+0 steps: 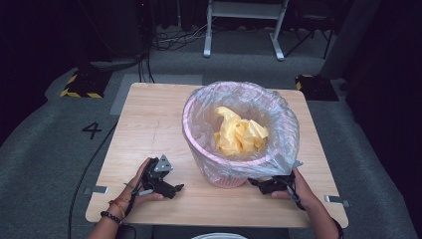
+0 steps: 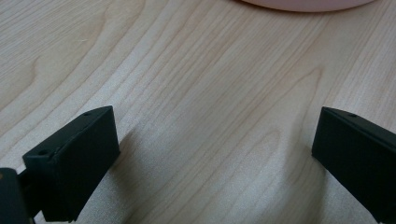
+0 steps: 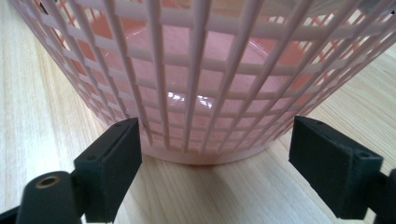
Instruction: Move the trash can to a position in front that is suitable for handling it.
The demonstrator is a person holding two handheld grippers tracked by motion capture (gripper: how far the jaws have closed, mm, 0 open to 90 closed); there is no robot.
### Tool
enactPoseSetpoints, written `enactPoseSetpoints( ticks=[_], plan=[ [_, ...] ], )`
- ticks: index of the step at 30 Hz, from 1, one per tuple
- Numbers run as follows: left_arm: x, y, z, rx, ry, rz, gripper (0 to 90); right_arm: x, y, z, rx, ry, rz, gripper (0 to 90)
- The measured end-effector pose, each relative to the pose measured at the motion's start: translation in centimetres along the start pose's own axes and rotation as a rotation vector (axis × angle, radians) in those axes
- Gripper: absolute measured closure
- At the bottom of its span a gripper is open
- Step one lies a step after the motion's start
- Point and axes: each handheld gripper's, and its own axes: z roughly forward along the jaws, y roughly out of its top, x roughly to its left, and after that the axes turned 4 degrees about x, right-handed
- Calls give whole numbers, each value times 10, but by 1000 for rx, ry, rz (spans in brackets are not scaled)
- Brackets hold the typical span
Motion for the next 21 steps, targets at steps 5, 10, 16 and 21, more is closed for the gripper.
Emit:
enactPoseSetpoints(
  ticks=[5, 10, 16, 21],
  plan=[
    [0, 0, 0, 0, 1, -1, 6, 2, 3, 4, -7, -11, 2, 178],
    [0, 0, 0, 0, 0, 1, 7, -6, -5, -4, 31, -34, 9, 186],
    [0, -1, -1, 1, -14, 15, 6, -45, -47, -31, 147, -128, 196, 187],
    [0, -1, -1, 1, -14, 15, 6, -64, -64, -48, 175, -191, 318, 189]
  ],
)
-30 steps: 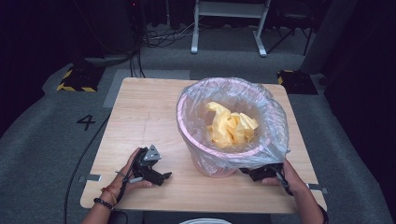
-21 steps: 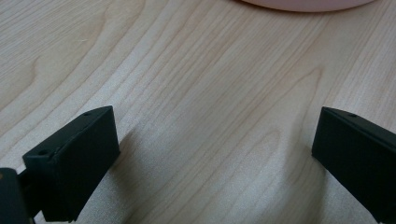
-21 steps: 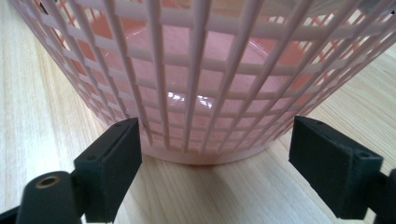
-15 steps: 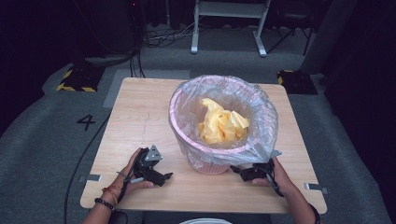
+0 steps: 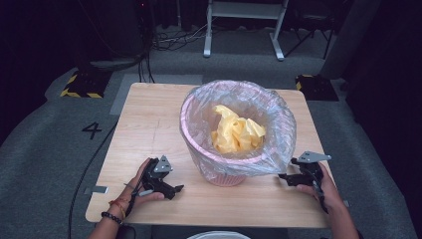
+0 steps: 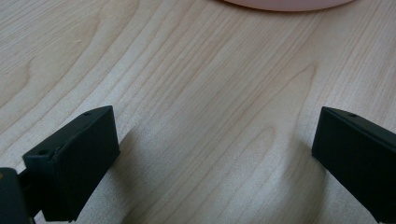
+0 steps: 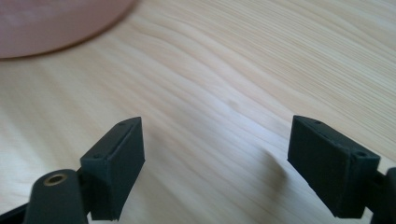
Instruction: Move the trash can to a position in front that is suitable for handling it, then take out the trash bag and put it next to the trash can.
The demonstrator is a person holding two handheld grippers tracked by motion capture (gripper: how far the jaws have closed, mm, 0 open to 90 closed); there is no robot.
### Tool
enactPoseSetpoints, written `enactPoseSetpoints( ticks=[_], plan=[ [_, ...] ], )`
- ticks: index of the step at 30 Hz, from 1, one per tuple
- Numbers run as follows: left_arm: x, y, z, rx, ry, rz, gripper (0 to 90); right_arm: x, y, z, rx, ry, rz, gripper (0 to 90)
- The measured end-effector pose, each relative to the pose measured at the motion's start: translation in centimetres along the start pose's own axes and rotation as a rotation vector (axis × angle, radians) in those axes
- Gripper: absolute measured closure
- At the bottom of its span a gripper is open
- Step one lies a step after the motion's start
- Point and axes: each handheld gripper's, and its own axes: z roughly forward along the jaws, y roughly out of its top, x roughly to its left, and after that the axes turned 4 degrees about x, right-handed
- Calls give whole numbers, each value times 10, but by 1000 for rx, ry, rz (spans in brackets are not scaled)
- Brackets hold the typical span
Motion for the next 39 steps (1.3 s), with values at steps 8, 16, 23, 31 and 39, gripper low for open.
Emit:
enactPoseSetpoints(
  ticks=[8, 16, 23, 31, 39],
  plan=[
    [0, -1, -1, 0, 1, 0, 7, -14, -6, 3, 4, -36, 54, 173],
    [0, -2, -2, -1, -1, 0, 9, -16, -7, 4, -3, -44, 62, 164],
    [0, -2, -1, 0, -2, -3, 9, -17, -7, 4, -2, -43, 62, 164],
    [1, 1, -9, -36, 5, -4, 194, -12, -2, -1, -48, -39, 40, 199],
    [5, 18, -31, -111, 49, 40, 179, -2, 7, -14, -122, -58, 4, 204]
  ],
)
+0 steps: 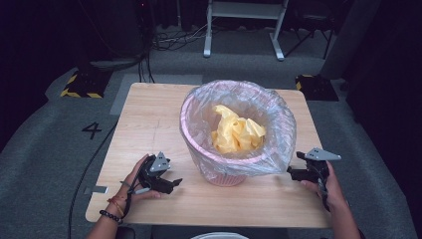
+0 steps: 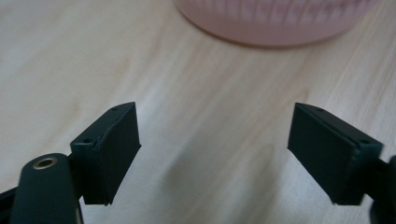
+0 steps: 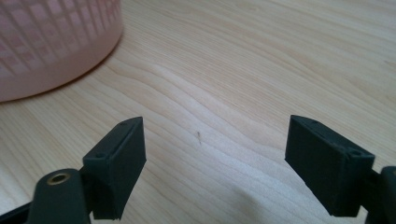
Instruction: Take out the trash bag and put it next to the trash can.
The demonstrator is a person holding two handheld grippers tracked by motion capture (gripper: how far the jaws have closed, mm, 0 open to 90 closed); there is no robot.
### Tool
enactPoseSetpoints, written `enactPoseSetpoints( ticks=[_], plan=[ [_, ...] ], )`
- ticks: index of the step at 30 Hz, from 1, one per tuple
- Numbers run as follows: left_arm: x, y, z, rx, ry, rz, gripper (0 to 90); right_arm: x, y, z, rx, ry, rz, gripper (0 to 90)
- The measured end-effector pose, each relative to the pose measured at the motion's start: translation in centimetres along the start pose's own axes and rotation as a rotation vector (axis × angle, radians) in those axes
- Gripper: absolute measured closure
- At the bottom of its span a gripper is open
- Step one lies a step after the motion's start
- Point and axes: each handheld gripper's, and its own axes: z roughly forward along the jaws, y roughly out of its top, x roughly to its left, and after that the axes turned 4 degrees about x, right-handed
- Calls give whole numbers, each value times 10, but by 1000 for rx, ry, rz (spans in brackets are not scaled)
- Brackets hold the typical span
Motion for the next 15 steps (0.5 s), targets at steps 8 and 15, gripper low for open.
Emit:
enactPoseSetpoints(
  ticks=[8, 15],
  plan=[
    [0, 21, -18, -107, -7, 16, 163, 7, 5, -2, -36, 19, -40, 211],
    [-25, 45, -30, -202, -47, 63, 164, 11, 12, -11, -63, -1, -49, 218]
  ],
)
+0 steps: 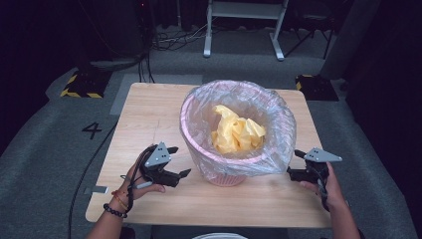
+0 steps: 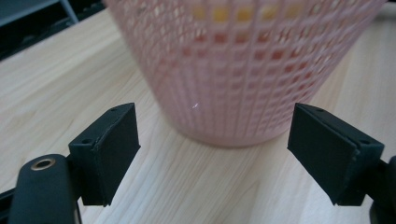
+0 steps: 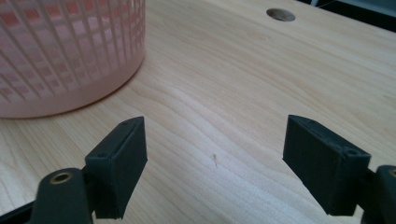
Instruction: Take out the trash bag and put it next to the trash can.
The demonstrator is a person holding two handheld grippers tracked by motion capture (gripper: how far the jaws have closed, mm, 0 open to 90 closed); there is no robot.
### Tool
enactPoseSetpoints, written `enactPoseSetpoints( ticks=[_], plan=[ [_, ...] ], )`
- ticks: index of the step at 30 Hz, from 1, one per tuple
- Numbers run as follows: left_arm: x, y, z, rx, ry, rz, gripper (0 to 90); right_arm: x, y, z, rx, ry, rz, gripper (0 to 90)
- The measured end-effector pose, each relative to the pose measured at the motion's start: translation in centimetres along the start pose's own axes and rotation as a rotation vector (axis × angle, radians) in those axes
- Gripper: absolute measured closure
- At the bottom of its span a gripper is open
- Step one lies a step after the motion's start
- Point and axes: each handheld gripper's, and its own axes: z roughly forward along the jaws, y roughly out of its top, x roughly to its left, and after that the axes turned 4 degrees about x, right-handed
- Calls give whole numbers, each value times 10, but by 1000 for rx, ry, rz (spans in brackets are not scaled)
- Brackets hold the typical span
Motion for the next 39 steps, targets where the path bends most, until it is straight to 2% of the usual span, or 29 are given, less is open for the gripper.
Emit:
enactPoseSetpoints(
  ticks=[5, 7, 8, 11, 16, 17, 20, 22, 23, 25, 28, 31, 32, 34, 36, 39],
  plan=[
    [-10, 12, -2, -26, -13, 15, 165, 3, 11, -8, -29, -23, -15, 222],
    [-14, 19, -3, -45, -12, 24, 167, 6, 22, -15, -54, -52, -31, 231],
    [-14, 19, -3, -45, -12, 24, 167, 6, 22, -15, -54, -52, -31, 231],
    [-16, 24, -5, -60, -19, 9, 169, 12, 37, -28, -120, -47, -37, 234],
    [-17, 29, -9, -95, -9, 2, 185, 19, 49, -43, -172, -66, -77, 230],
    [-16, 30, -9, -94, 8, -5, 192, 23, 55, -50, -194, -83, -121, 222],
    [-15, 32, -10, -102, 19, -8, 202, 26, 60, -54, -209, -88, -148, 217],
    [-12, 34, -10, -112, 31, -22, 217, 31, 69, -63, -245, -81, -169, 215],
    [-11, 34, -9, -117, 28, -26, 228, 32, 72, -66, -255, -75, -178, 215],
    [-10, 35, -9, -116, 25, -26, 316, 35, 78, -72, -270, -64, -196, 217],
    [-11, 37, -8, -109, 27, -17, 363, 40, 86, -80, -290, -61, -234, 225],
    [-12, 38, -8, -111, 37, -11, 409, 43, 90, -87, -318, -54, -240, 249],
    [-13, 38, -8, -109, 49, -3, 423, 47, 93, -94, -359, -48, -248, 358],
    [-13, 38, -8, -107, 52, 1, 433, 51, 95, -100, -393, -39, -267, 411],
    [-14, 38, -9, -104, 83, 22, 538, 57, 97, -103, -403, -40, -301, 441],
    [-13, 38, -8, -106, 73, 13, 551, 62, 99, -106, -420, -55, -308, 430]
  ],
)
